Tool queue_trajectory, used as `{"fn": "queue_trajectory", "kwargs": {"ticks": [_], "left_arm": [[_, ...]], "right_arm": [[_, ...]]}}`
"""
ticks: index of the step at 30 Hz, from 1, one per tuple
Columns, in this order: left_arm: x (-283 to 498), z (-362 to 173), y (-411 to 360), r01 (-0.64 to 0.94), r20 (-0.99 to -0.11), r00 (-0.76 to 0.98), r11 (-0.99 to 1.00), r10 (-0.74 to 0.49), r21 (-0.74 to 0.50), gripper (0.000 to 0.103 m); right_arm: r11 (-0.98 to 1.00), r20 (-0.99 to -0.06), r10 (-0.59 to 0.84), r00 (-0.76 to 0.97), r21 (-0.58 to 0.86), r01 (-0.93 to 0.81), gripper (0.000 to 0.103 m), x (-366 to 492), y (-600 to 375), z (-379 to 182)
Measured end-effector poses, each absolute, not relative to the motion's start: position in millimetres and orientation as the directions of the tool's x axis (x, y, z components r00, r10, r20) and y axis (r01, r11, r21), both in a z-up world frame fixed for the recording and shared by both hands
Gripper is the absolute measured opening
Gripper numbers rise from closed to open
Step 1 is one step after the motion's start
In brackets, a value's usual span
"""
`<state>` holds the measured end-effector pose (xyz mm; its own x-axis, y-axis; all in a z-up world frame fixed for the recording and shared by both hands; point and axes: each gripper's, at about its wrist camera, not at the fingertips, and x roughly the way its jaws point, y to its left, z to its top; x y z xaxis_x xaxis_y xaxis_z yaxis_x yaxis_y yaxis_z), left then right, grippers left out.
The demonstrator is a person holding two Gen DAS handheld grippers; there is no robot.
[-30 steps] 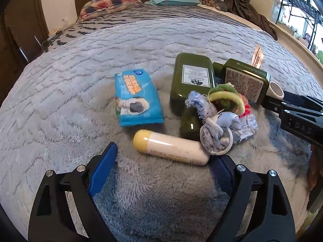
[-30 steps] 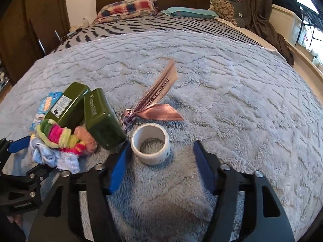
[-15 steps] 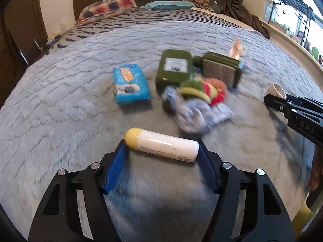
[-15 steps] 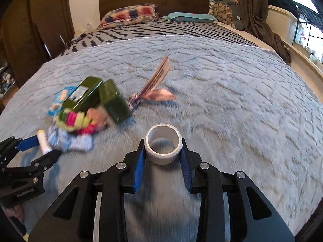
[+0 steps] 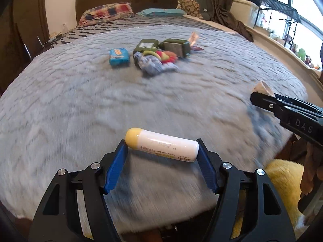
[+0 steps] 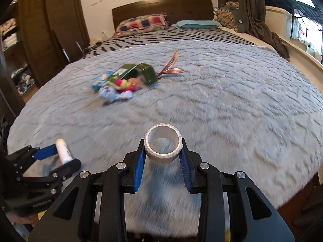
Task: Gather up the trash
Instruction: 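Carry the tube and tape roll down into the bin and open both tools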
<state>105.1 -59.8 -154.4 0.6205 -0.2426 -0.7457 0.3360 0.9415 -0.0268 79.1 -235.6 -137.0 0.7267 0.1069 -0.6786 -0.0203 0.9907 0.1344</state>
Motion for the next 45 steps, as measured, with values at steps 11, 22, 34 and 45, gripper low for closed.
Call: {"fn": "queue_trajectory", "kwargs": {"ticks": [11,22,34,45], "left_arm": [[20.5,-187.6,-58.1,0.333,-0.769,0.585,0.941,-0.258,-0.062,0.064],[-2.6,-249.3,-52.3,0.330,-0.864,0.450,0.941,-0.224,-0.072,0.064],[-4.8,-316.4,-53.6,0.325,-0.939,0.279,0.940,-0.200,-0.104,0.064],[-3.8,-336.0,-52.5,0.308,-0.954,0.223,0.943,-0.198,-0.124,0.065]], "right_arm": [[0.986,-0.719,0.152,0.678,0.156,-0.056,0.033,11.4,-211.0,-167.6],[0.985,-0.817,0.170,0.550,0.158,-0.069,0.033,-8.9,-199.4,-227.5],[0.975,-0.910,0.222,0.349,0.208,-0.076,0.034,-1.4,-187.2,-296.3],[0.971,-0.910,0.239,0.338,0.231,-0.064,0.054,4.7,-188.3,-303.3]]}}
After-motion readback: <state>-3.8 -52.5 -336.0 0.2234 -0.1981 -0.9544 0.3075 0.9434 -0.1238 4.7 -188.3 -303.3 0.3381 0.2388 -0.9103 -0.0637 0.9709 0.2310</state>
